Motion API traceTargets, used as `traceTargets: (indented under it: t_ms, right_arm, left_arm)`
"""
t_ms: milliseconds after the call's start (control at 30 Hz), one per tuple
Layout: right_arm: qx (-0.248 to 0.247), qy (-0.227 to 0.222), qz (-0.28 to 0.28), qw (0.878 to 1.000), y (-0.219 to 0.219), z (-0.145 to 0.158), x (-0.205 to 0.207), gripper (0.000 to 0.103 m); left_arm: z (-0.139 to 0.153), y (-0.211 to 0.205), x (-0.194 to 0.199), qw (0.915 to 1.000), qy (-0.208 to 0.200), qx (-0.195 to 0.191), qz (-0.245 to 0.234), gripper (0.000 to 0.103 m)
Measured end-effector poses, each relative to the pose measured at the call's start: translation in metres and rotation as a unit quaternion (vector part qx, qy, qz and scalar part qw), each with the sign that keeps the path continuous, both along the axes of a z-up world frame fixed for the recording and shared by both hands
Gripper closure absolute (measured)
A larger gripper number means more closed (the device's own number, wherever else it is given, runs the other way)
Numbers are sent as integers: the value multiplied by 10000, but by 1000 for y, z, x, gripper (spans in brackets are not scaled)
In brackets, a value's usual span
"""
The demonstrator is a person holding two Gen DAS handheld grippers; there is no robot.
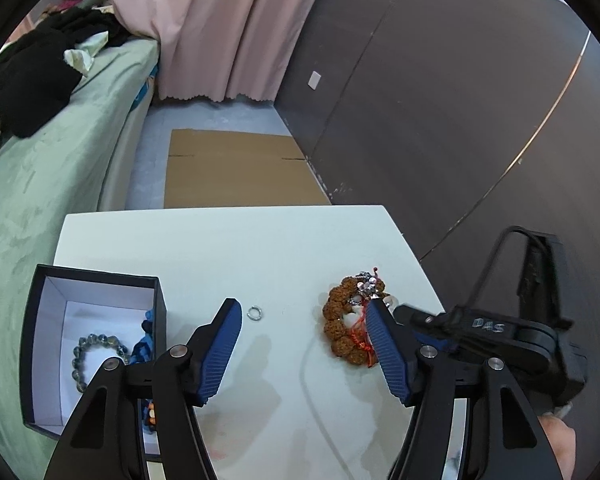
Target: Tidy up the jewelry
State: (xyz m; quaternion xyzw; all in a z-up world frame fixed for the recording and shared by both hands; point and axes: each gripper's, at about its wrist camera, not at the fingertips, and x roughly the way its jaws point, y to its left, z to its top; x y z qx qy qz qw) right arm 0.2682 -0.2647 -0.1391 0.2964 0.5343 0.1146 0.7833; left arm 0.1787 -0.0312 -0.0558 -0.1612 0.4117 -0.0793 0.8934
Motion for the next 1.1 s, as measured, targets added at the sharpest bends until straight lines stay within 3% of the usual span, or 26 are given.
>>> traceTargets:
  t_ms: [33, 133, 400, 667, 1100]
  right_arm:
    - [-28, 93, 53, 9999, 2, -3, 3, 92]
    - [-247, 116, 109, 9996, 3, -3, 6, 100]
    - [527, -400, 94, 9978, -17, 13, -8, 101]
    - [1168, -921, 239, 9886, -17, 43, -22, 101]
    - [1395, -1549, -274, 9777, -66, 75, -48, 101]
  left_arm:
    - [0, 1, 1, 10000, 9, 11, 16, 37]
    - [0, 4, 4, 10000, 9, 30, 46, 37]
    - [-8, 3, 12, 9998, 106, -137, 33, 37]
    - [-12, -9, 8, 10000, 14, -35, -82, 37]
    - [-26, -57, 6, 9972, -17, 305, -682, 48]
